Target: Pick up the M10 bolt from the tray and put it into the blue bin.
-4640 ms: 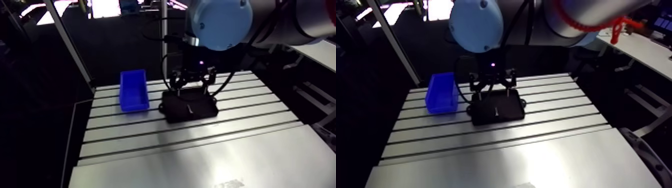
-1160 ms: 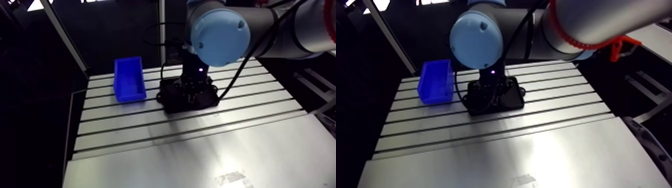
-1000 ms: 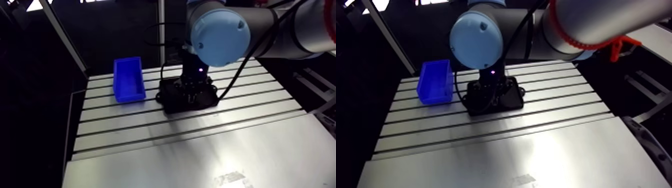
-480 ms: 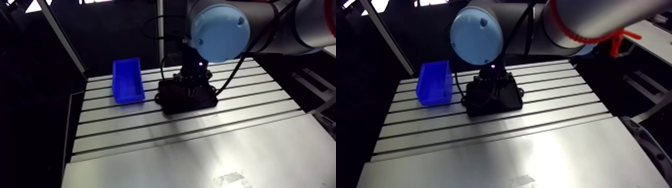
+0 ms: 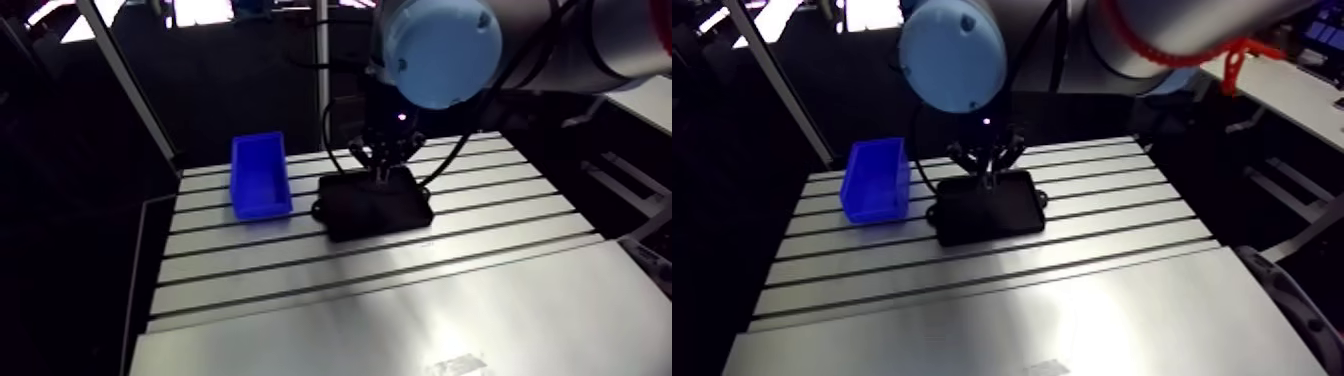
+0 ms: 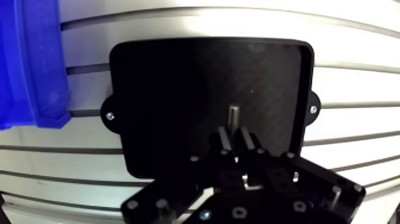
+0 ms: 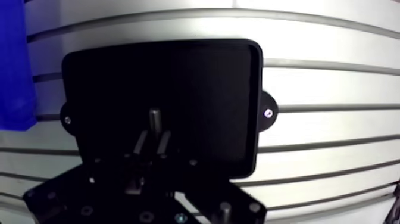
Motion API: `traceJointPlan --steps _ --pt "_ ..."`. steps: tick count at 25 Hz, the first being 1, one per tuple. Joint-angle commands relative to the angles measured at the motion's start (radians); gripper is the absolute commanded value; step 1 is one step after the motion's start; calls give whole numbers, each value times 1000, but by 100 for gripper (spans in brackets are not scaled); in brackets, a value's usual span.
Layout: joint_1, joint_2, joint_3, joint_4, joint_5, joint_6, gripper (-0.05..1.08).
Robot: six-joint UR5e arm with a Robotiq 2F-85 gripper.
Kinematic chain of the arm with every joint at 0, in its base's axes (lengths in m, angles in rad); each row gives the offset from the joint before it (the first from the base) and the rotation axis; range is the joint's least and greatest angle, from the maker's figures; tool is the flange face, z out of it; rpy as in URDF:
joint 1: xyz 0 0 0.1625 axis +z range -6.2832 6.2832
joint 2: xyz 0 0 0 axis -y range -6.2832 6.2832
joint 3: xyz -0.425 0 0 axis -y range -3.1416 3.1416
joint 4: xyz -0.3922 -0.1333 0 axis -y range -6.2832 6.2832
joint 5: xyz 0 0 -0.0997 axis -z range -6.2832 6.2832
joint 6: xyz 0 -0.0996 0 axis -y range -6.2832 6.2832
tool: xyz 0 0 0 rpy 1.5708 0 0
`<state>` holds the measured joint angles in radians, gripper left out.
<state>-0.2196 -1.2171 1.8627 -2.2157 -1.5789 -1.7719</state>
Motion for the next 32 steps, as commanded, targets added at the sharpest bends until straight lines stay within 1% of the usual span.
traceJointPlan --steps 1,3,5,7,10,12,14,15,17,20,22,24,26,27,28,29,32 --pt "17 -57 -64 112 1 -102 105" --pt "37 -64 -96 165 0 -165 103" --pt "54 -72 -133 222 3 -220 103" --pt "66 -84 -164 277 7 -277 103" --pt "77 -86 -224 383 9 -375 103" --pt "88 -86 -265 429 7 -429 103" --pt "104 -86 -290 465 1 -498 103" --pt "115 -86 -299 471 -3 -555 103" --pt "126 -89 -302 468 -6 -686 103" --pt "129 -97 -305 462 -3 -841 103" --pt "141 -100 -305 460 4 -926 103" --pt "152 -103 -300 457 6 -1029 103" --pt "154 -103 -299 448 18 -1133 103" --pt "155 -103 -299 435 21 -1176 103" --pt "160 -103 -299 423 24 -1202 103" --pt "161 -101 -299 411 32 -1225 103" --pt "181 -95 -299 360 40 -1274 103"
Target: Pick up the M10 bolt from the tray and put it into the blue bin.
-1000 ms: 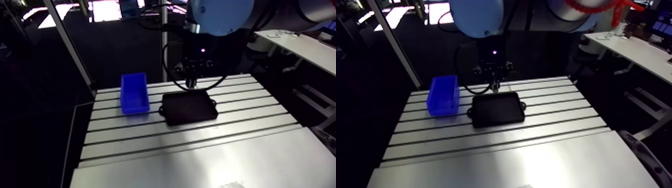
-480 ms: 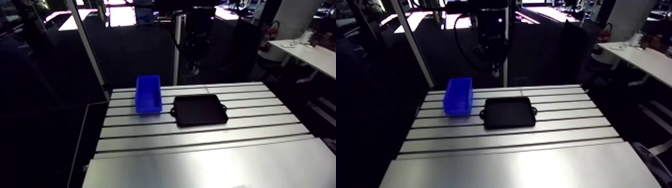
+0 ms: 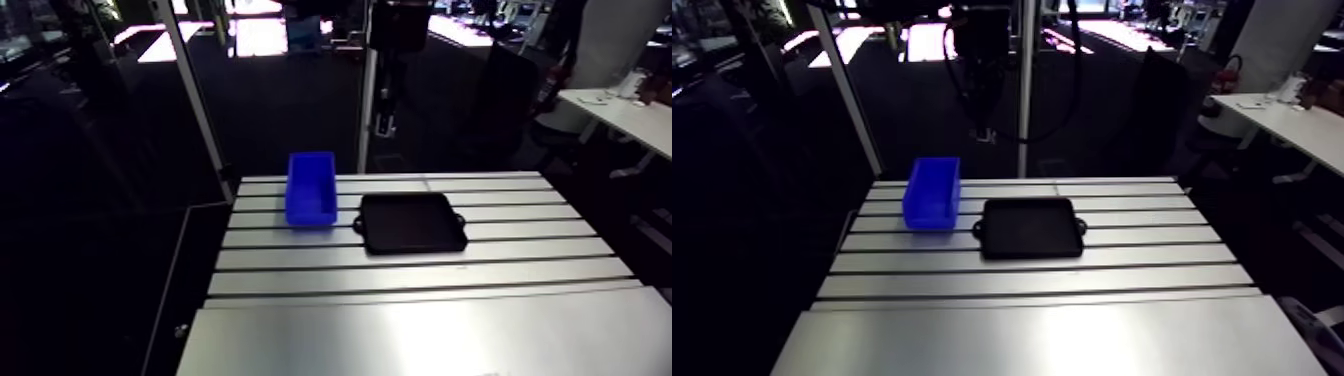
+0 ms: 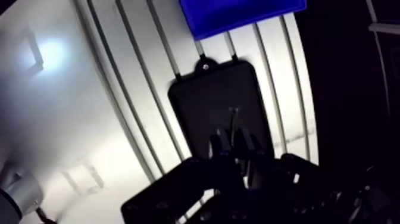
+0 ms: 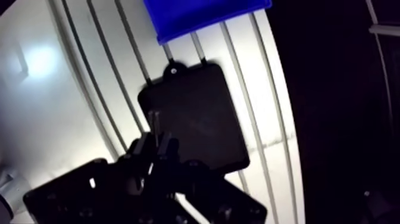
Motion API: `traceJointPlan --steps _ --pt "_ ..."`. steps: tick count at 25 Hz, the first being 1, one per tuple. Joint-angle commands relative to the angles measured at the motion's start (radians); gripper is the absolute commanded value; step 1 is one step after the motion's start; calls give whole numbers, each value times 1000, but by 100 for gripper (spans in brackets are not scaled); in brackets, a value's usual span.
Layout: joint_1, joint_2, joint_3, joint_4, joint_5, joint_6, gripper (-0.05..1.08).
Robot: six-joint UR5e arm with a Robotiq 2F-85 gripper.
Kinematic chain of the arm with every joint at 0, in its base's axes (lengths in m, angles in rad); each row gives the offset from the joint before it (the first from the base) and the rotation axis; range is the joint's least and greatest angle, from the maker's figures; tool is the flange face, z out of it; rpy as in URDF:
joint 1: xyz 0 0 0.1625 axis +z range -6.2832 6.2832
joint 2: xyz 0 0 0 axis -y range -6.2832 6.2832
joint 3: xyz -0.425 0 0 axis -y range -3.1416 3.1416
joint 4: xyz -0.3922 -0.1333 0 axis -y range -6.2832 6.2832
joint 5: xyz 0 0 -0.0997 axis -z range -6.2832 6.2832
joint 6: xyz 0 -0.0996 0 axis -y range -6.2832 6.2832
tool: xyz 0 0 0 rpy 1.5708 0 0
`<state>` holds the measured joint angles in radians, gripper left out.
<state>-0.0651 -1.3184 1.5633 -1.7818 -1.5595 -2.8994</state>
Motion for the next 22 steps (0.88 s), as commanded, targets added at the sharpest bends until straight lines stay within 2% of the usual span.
traceJointPlan --steps 1,6,15,22 --pt "37 12 1 -94 23 -162 103" --pt "85 68 -4 -170 23 -168 103" --pt "157 157 -55 -218 17 -164 103" --pt "162 221 -67 -247 12 -157 103"
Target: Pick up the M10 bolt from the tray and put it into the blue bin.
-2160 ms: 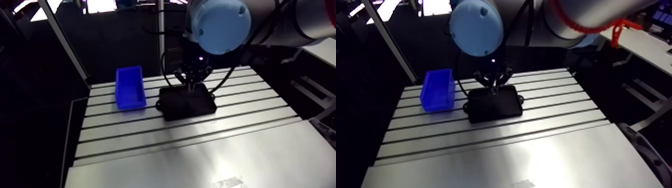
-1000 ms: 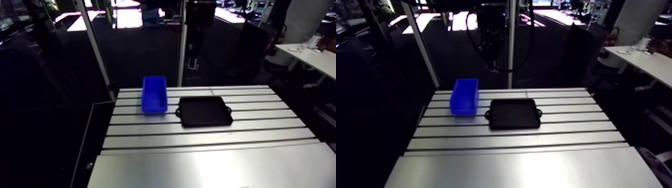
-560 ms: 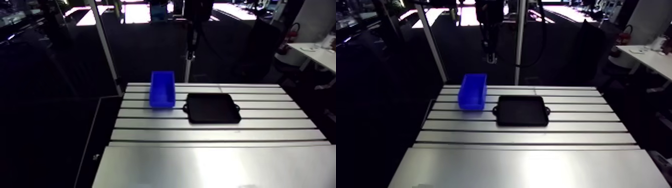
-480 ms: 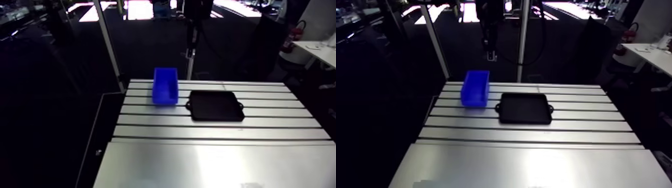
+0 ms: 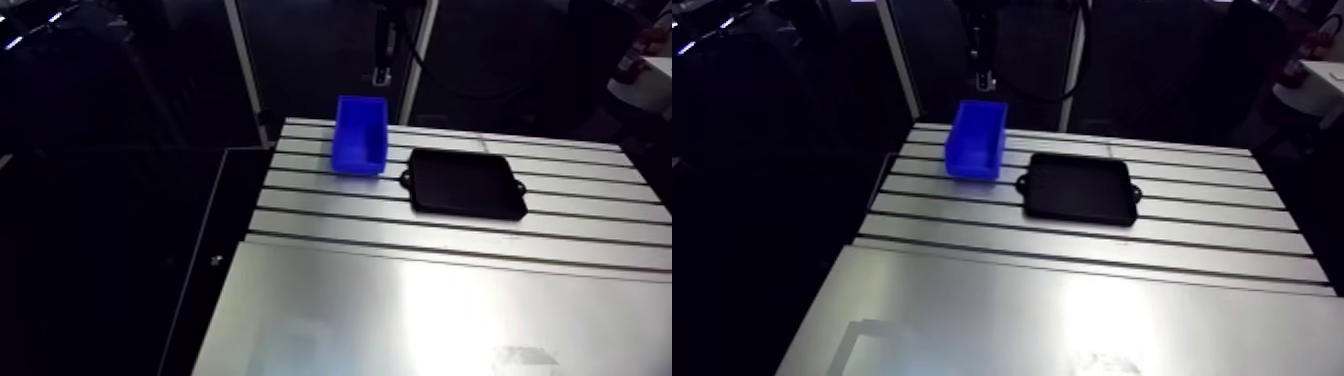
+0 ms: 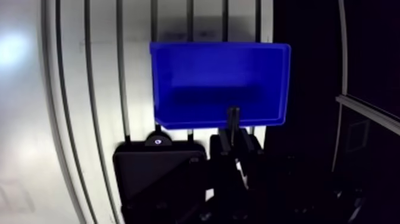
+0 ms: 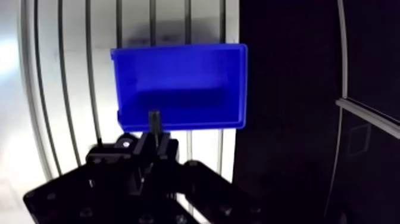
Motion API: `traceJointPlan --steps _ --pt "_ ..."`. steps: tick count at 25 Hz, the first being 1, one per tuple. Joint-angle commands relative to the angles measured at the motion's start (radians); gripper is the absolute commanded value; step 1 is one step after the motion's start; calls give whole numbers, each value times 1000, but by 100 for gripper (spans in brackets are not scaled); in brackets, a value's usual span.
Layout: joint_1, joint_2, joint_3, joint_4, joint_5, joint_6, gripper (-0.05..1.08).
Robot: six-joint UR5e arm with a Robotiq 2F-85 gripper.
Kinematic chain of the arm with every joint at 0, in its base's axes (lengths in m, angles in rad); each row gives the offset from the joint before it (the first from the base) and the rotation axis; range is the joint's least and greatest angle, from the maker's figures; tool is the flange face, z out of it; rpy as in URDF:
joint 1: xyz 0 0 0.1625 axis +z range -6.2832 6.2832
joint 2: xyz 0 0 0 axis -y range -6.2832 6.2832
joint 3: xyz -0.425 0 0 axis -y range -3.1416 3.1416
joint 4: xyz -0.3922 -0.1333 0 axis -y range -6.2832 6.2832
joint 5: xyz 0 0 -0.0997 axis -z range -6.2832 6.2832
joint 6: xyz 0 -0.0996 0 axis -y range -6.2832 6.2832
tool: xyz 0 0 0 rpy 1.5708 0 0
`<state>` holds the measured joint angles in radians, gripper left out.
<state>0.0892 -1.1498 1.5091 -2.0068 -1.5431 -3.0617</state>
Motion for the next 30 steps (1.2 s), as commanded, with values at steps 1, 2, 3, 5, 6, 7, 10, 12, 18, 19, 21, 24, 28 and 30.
traceJointPlan --steps 1,2,3,5,6,7,10,12,18,19,21,24,28,30 --pt "7 62 -14 -27 -2 5 103" --pt "9 71 -17 -33 -4 5 103" --pt "9 79 -20 -39 -5 6 103" --pt "9 95 -27 -51 -10 6 103" --pt "9 106 -30 -59 -12 6 103" --pt "9 118 -36 -62 -13 6 102" --pt "18 143 -37 -63 -13 6 102" --pt "26 148 -37 -63 -18 8 102" --pt "32 183 -34 -63 -19 22 102" --pt "32 187 -33 -63 -24 22 102" --pt "32 195 -30 -63 -30 22 102" --pt "32 204 -28 -73 -33 20 102" --pt "32 220 -19 -85 -42 20 101" --pt "32 221 -13 -85 -47 22 101"
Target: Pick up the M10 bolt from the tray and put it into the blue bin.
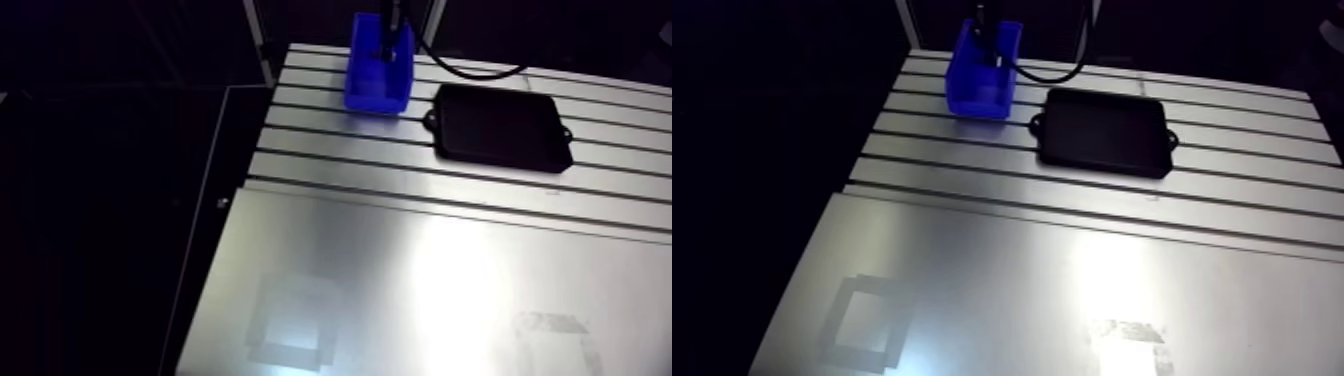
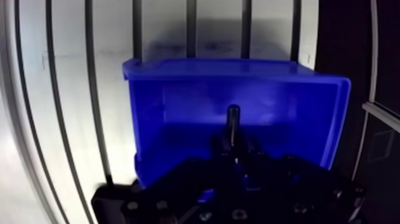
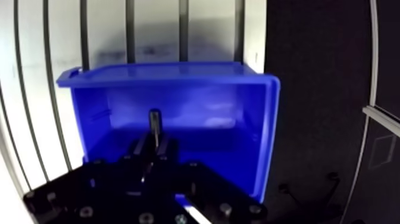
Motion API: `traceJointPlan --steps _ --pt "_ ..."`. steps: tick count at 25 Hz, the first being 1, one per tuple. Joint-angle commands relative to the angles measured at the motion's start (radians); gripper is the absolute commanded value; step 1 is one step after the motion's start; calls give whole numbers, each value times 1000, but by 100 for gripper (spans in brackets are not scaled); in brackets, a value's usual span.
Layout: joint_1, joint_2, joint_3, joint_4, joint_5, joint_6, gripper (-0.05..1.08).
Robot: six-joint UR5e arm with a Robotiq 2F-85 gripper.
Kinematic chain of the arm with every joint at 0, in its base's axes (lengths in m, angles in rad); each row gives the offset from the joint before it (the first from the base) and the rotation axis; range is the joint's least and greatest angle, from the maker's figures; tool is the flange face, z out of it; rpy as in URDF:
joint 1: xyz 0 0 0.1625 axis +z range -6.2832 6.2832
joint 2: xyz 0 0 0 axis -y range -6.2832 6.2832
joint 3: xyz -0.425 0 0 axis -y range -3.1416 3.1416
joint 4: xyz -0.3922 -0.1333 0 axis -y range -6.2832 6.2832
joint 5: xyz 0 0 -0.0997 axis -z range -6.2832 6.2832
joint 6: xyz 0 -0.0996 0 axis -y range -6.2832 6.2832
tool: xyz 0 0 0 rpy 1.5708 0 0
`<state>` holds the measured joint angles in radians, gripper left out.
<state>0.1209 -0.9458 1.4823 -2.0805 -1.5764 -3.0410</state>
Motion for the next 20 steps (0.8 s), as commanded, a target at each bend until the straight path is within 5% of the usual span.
traceJointPlan --steps 1,18,20 --pt "0 20 16 -11 -14 1 101" --pt "0 36 29 -30 -29 1 92" --pt "0 36 36 -31 -29 1 78"
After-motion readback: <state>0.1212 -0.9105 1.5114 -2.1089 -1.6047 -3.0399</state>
